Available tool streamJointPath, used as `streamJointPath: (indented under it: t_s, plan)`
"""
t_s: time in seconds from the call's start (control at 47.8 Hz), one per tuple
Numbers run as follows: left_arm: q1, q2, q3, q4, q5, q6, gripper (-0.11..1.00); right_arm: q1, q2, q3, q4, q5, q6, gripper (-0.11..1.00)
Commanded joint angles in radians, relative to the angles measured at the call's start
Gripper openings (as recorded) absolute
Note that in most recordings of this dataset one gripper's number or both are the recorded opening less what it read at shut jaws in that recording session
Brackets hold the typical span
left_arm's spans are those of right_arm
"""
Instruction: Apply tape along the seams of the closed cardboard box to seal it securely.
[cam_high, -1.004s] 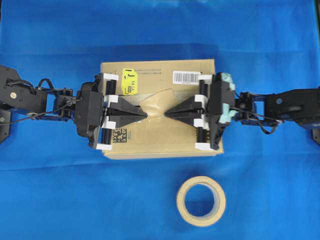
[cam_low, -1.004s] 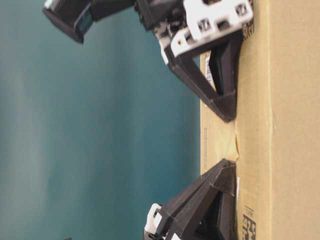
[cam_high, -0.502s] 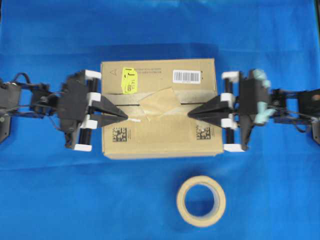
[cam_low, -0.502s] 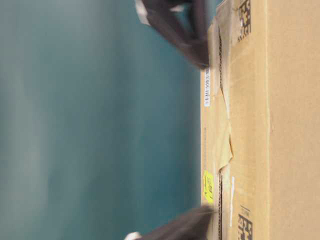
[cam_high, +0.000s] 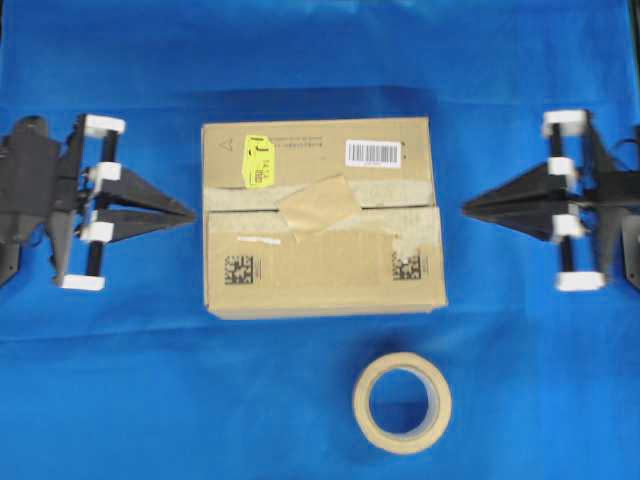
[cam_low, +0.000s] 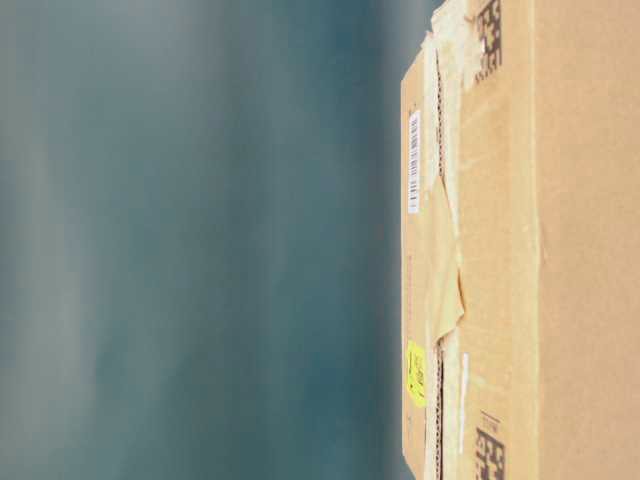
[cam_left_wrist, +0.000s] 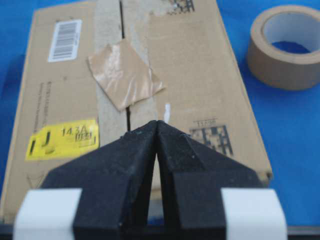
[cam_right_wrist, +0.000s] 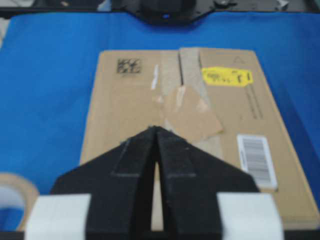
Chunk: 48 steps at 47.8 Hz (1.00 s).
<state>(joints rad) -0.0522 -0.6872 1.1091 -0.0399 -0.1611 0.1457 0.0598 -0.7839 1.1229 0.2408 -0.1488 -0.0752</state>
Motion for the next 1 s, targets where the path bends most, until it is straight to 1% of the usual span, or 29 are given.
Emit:
streamJointPath:
  t_s: [0.0,0.188,0.335,0.439,0.627,0.983]
  plan:
    - [0.008,-0.055,0.014,-0.002,0.026,0.0,0.02,-0.008,-0.075,0.009,-0.006,0.064,-0.002,0.01]
    - [0.011,-0.187,0.097,-0.003,0.061,-0.028,0.02,-0.035,-0.207,0.084,-0.009,0.169,-0.002,0.01]
    - [0.009,-0.282,0.16,-0.003,0.083,-0.055,0.02,-0.064,-0.259,0.152,-0.008,0.178,0.0,0.01]
    - [0.011,-0.325,0.189,-0.003,0.112,-0.058,0.02,-0.087,-0.272,0.187,-0.008,0.178,0.002,0.01]
    - [0.011,-0.36,0.221,-0.003,0.133,-0.058,0.02,-0.091,-0.25,0.199,-0.008,0.172,0.003,0.01]
    - [0.011,-0.364,0.222,-0.003,0.133,-0.058,0.02,-0.091,-0.247,0.201,-0.009,0.158,0.003,0.01]
